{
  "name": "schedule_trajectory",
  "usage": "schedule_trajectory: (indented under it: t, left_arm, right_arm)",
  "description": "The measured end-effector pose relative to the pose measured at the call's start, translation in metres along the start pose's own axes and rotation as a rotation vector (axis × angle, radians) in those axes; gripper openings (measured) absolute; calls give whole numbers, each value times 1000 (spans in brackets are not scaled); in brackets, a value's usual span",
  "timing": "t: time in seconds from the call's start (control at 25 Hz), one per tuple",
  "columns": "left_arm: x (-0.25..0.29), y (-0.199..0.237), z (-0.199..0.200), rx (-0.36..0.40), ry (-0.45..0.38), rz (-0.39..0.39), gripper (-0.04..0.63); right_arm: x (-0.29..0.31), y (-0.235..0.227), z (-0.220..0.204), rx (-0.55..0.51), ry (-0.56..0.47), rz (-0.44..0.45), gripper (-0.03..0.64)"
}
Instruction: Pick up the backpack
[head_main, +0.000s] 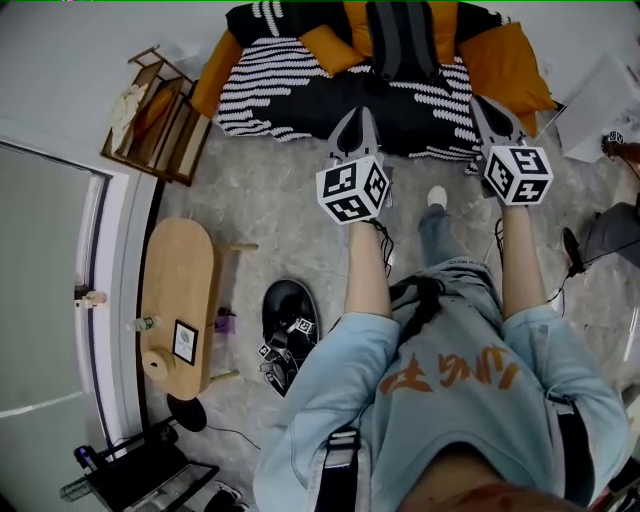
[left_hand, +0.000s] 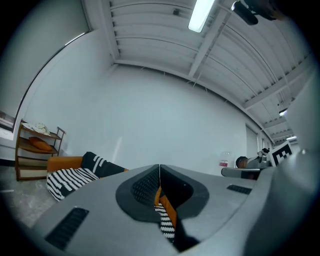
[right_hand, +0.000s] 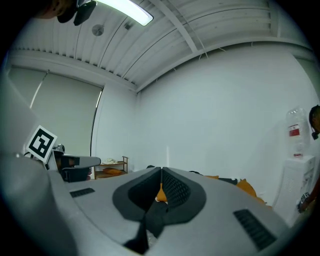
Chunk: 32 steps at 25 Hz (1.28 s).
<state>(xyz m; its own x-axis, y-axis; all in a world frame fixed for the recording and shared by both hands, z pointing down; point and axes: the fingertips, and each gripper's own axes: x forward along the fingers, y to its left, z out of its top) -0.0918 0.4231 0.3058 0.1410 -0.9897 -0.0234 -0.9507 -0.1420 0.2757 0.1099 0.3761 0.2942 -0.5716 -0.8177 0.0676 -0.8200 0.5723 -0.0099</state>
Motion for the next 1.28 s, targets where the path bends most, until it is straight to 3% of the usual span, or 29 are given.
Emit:
schedule_trajectory:
  t: [0.32,0.76,0.96,1.12,1.28]
  left_arm:
    - [93,27,-8,22,39,35,23]
    - [318,11,-73,-10,234,1,23]
    - [400,8,-98,-26,294,2,23]
    - [443,-3,-116,-19,331,-22,23]
    - [458,15,-124,-22,352,9,23]
  right_arm:
    - [95,-49,-11,52,7,45,31]
    - [245,-225,-46,234,96,-6,31]
    - [296,-289,-60,270,117,-20,31]
    - [323,-324,-70,307,124,-25,31]
    - [350,-322,-79,320,137,23,31]
